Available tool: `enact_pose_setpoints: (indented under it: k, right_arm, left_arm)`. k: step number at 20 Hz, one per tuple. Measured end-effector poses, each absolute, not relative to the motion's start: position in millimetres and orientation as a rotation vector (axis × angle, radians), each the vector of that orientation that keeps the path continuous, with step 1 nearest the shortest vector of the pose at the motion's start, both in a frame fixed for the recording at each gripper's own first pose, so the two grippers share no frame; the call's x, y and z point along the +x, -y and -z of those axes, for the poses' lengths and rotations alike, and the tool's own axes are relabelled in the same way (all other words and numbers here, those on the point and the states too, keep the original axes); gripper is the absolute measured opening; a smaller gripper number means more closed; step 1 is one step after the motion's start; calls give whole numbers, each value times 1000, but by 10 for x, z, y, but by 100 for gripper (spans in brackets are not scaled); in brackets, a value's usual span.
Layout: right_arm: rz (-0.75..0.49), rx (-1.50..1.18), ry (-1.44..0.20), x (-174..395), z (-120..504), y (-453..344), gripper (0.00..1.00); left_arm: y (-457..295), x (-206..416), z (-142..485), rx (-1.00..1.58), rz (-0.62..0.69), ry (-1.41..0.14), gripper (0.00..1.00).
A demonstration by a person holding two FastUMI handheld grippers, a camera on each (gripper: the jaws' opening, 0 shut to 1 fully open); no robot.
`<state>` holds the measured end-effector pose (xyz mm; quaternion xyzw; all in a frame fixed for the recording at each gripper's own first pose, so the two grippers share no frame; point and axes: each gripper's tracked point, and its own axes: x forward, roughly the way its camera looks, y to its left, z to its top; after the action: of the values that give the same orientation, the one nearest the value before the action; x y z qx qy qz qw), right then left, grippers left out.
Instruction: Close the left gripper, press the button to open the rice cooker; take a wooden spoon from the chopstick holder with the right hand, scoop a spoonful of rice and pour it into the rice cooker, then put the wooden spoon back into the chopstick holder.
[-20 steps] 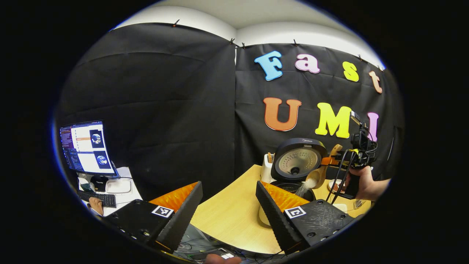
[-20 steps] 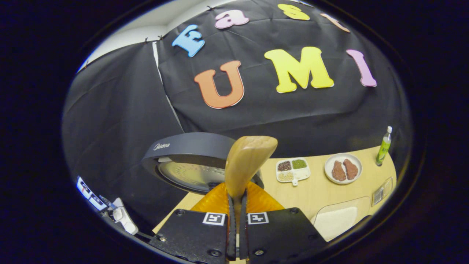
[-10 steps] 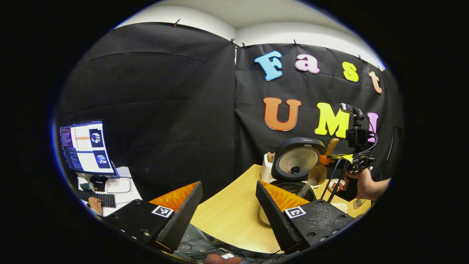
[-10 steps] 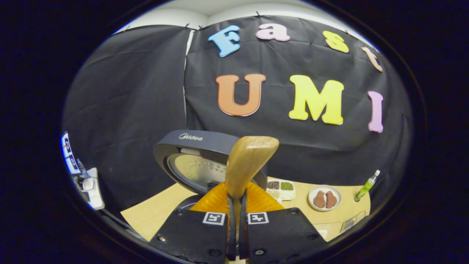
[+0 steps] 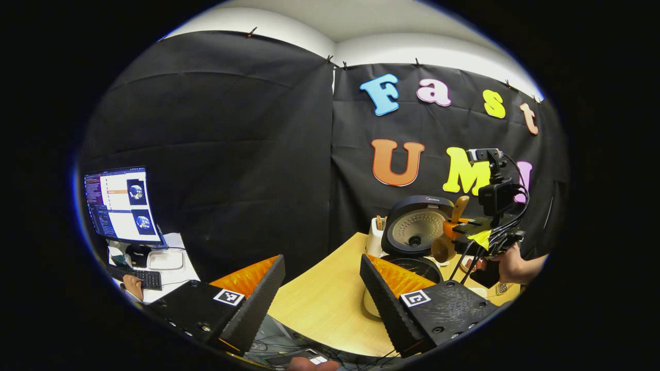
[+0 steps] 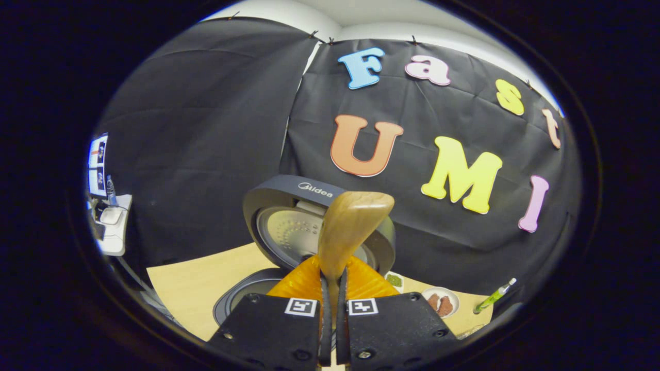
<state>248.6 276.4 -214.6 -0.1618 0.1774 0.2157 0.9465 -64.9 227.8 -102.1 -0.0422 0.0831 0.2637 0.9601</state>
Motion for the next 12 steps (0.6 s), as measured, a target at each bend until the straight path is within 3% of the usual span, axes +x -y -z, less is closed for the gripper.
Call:
enact_pose_setpoints:
  k: [12]
  right_arm:
    - [-429, -163, -407, 2425, 1987, -2525, 9]
  left_arm:
    - [-1969, -575, 898, -69, -482, -165, 95]
